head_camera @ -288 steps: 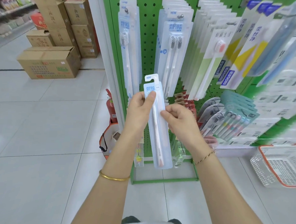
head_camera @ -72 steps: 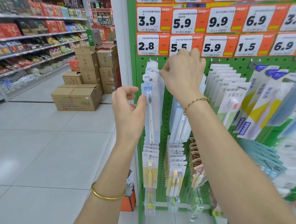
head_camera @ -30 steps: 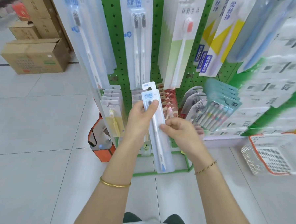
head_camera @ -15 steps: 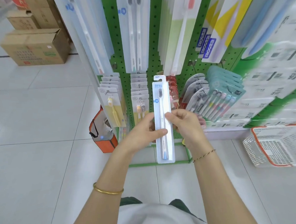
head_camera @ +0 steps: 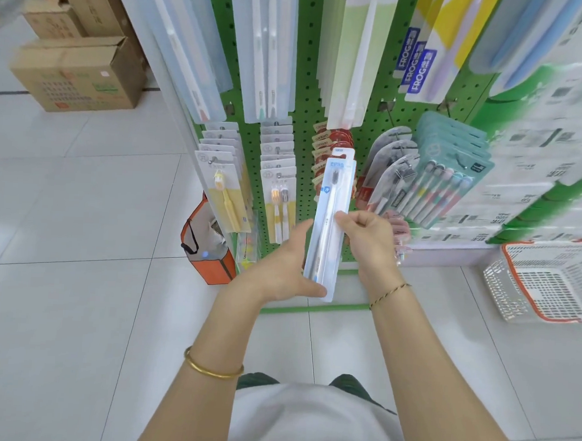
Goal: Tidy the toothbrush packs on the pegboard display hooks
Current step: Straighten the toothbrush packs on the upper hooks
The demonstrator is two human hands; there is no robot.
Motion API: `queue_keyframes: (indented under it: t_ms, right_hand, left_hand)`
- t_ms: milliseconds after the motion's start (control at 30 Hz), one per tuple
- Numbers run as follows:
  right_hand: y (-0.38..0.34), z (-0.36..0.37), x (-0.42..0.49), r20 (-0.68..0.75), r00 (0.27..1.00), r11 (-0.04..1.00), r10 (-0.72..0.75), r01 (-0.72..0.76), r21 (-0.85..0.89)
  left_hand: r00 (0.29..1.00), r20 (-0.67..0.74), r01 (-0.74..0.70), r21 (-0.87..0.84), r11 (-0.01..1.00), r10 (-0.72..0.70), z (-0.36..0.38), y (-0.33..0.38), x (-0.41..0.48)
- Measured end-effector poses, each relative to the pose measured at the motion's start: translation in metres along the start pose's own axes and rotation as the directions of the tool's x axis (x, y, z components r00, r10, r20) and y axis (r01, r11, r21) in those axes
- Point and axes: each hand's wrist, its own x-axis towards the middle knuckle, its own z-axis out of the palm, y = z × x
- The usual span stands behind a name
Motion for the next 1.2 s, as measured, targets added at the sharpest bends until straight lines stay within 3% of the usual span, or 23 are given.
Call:
queue_keyframes:
  t_ms: [167, 300, 467, 600, 834, 1067, 1201]
  right_hand:
    - [-0.004, 0.007, -0.001, -0.078, 0.997, 0.999, -0.003, 0.006, 0.045]
    - [-0.006, 0.008, -0.002, -0.059, 0.998, 0.998, -0.028, 0.031, 0.058]
    - [-0.006, 0.011, -0.005, 0.039, 0.998, 0.998, -0.041, 0.038, 0.054]
    - [-0.006, 0.010, -0.003, 0.031, 0.999, 0.993, -0.016, 0.012, 0.117]
    - [-0.007, 0.004, -0.009, 0.101, 0.995, 0.995, -0.021, 0.011, 0.099]
    - [-0.005, -0.007, -0.009, 0.287, 0.957, 0.999, -0.040, 0.033, 0.029]
    - [-0.004, -0.012, -0.010, 0.378, 0.925, 0.999, -0.042, 0.047, -0.005]
  left_hand:
    - [0.989, -0.104, -0.089, 0.139, 0.986, 0.104, 0.004, 0.010, -0.002]
    - [0.992, -0.093, -0.063, 0.171, 0.983, 0.080, 0.002, 0.014, -0.003]
    - [0.997, -0.027, -0.071, -0.056, 0.996, 0.070, -0.007, 0.011, -0.005]
    - [0.994, -0.011, -0.112, -0.269, 0.957, 0.113, -0.013, 0.011, -0.011]
    - [0.996, -0.026, -0.086, -0.318, 0.944, 0.082, -0.010, 0.005, -0.003]
    - [0.982, -0.168, 0.017, -0.383, 0.924, -0.087, -0.008, 0.008, 0.008]
    - [0.957, -0.268, -0.036, -0.487, 0.873, -0.110, -0.016, 0.014, 0.013]
